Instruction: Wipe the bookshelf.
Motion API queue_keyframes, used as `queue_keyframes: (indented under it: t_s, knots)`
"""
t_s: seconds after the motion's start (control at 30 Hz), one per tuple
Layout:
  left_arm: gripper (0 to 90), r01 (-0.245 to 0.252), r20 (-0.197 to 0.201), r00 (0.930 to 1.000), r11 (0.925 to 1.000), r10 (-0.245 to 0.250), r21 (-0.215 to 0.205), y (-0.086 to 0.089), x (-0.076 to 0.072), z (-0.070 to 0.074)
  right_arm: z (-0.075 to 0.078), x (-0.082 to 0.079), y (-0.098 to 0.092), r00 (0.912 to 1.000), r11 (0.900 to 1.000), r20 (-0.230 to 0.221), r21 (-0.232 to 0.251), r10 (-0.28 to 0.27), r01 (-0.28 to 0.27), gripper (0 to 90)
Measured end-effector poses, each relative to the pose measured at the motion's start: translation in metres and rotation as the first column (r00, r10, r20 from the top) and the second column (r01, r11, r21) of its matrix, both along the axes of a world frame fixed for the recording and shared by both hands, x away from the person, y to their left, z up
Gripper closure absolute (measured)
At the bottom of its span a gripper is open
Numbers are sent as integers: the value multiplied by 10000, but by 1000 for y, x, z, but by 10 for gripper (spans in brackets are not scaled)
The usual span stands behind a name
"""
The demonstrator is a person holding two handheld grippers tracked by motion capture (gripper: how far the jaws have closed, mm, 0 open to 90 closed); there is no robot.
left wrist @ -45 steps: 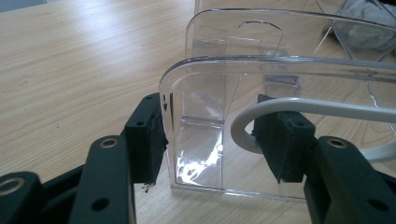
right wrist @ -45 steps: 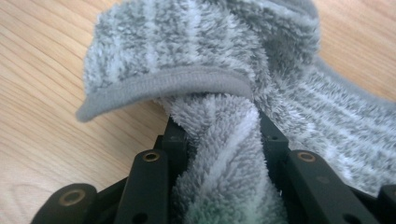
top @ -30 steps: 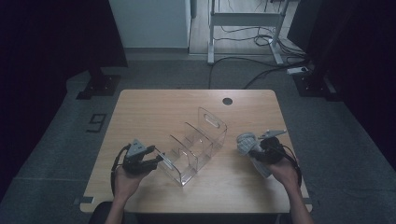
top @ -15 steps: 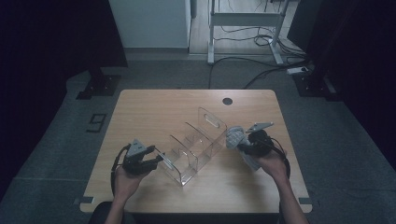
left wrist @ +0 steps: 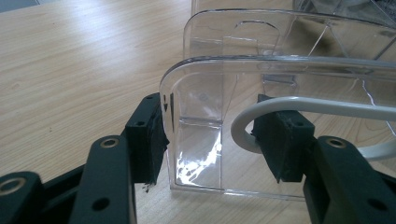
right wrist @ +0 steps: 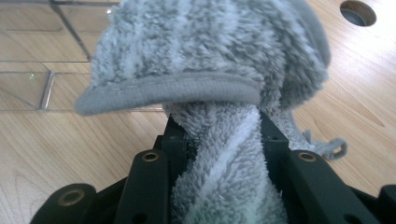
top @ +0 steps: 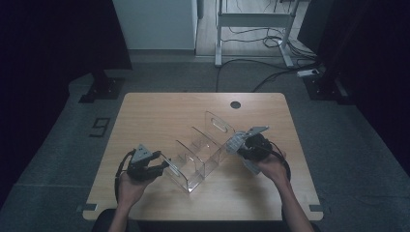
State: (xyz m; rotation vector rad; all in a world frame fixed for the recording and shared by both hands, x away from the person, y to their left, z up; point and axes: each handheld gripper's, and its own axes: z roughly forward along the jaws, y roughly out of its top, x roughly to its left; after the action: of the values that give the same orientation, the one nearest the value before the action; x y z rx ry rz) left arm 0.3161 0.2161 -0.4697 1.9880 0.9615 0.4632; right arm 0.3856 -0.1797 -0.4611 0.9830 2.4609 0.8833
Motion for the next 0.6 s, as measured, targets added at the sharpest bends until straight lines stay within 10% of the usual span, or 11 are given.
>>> queue_keyframes:
  t_s: [0.6]
  knots:
    - [451,-33,5,10000,10000,33,0,-1,-1,0,3,-21,28,9927,9924,40,-249,1207,-1206,637]
